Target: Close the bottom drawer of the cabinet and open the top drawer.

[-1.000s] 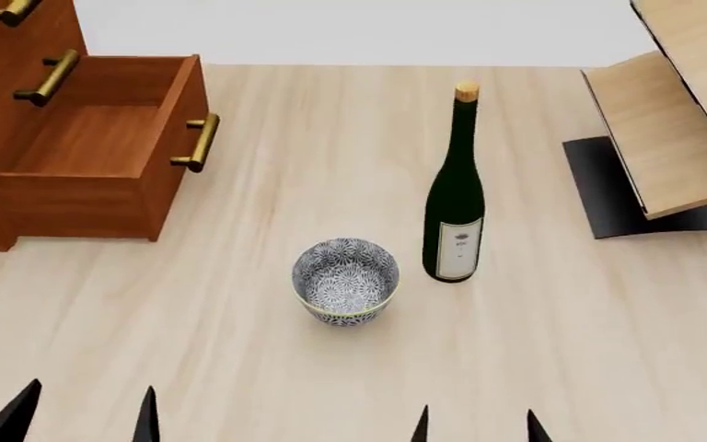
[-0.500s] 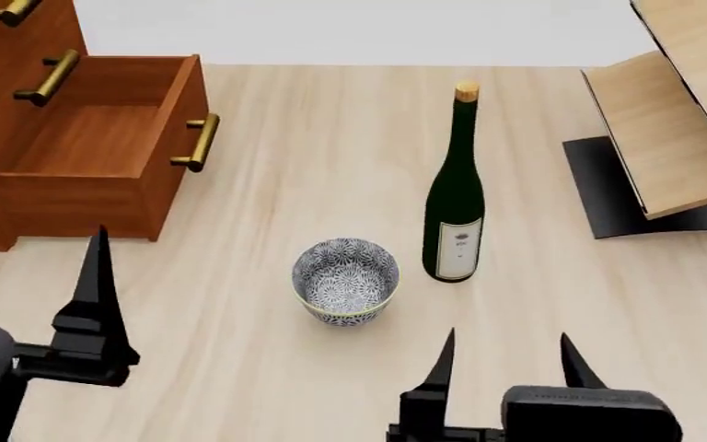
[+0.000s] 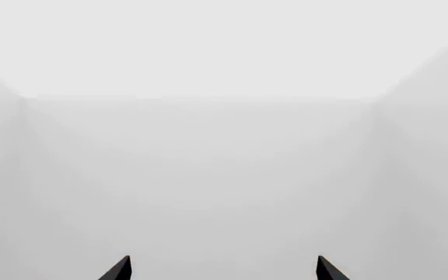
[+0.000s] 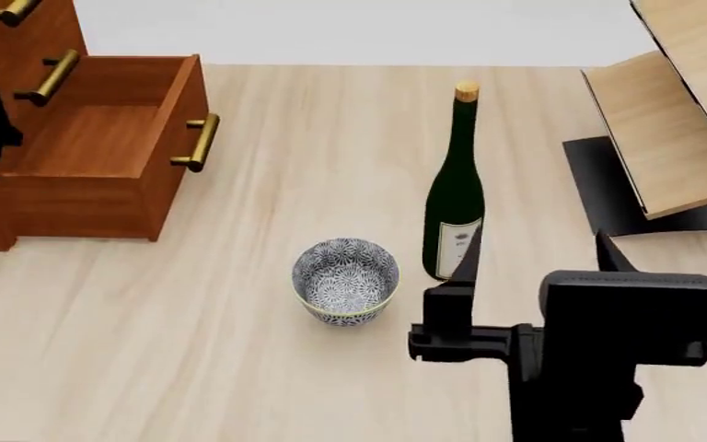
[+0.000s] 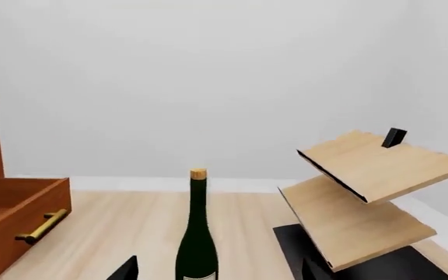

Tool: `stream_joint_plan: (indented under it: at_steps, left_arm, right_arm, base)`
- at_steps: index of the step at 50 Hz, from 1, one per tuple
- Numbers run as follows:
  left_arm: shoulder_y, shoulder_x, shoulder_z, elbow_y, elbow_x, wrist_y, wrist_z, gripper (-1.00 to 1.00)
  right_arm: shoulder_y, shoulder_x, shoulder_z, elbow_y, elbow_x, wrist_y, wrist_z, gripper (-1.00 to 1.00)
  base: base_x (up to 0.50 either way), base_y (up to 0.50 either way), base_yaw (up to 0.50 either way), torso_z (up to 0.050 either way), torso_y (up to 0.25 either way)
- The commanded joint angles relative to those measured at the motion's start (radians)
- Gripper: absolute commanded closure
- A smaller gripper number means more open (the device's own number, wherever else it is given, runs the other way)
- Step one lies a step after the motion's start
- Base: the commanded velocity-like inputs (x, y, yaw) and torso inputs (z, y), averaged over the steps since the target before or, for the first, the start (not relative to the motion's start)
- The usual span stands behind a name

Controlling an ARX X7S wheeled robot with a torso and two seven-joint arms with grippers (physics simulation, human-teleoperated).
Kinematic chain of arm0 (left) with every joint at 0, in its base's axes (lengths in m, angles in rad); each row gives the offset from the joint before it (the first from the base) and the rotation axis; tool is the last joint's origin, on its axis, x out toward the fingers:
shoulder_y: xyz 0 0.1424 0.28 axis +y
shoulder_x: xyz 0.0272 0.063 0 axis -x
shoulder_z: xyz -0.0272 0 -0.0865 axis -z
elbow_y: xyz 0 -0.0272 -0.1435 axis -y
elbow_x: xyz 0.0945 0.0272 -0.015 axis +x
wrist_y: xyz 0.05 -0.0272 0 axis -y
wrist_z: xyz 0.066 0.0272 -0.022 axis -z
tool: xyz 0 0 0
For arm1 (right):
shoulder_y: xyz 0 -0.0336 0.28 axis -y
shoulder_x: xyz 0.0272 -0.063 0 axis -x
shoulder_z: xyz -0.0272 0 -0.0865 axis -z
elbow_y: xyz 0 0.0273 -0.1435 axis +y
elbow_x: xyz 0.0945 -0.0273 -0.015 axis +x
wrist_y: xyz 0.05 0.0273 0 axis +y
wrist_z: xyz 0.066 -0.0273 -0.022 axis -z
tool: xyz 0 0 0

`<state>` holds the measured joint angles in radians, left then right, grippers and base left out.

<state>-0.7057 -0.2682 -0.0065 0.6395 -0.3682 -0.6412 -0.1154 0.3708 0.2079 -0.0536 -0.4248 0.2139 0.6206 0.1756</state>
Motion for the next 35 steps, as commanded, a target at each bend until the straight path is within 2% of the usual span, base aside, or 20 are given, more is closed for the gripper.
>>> stream_joint_plan:
  at_steps: [1,12,23,35]
  left_arm:
    - [-0.182,-0.013,-0.04,0.051,-0.065,-0.129,-0.033,-1.0]
    - [-0.322,-0.019,-0.073,0.109,-0.136,-0.251,-0.071,-1.0]
    - [-0.337,-0.023,-0.083,0.126,-0.151,-0.263,-0.084,-1.0]
    - [-0.315,-0.034,-0.077,0.132,-0.143,-0.247,-0.09,-1.0]
  right_arm:
    - [0.086,0.021,0.007,-0.056,0.029,0.106,0.005,-1.0]
    - [0.101,0.03,0.005,-0.07,0.038,0.13,0.011,-1.0]
    - [0.09,0.038,-0.01,-0.072,0.039,0.127,0.01,-1.0]
    - [0.077,0.055,-0.05,-0.074,0.028,0.122,0.005,-1.0]
  base:
    - [0.0,0.0,0.0,0.0,0.0]
    - [0.0,0.0,0.0,0.0,0.0]
    - [0.0,0.0,0.0,0.0,0.0]
    - [0.0,0.5,0.0,0.0,0.0]
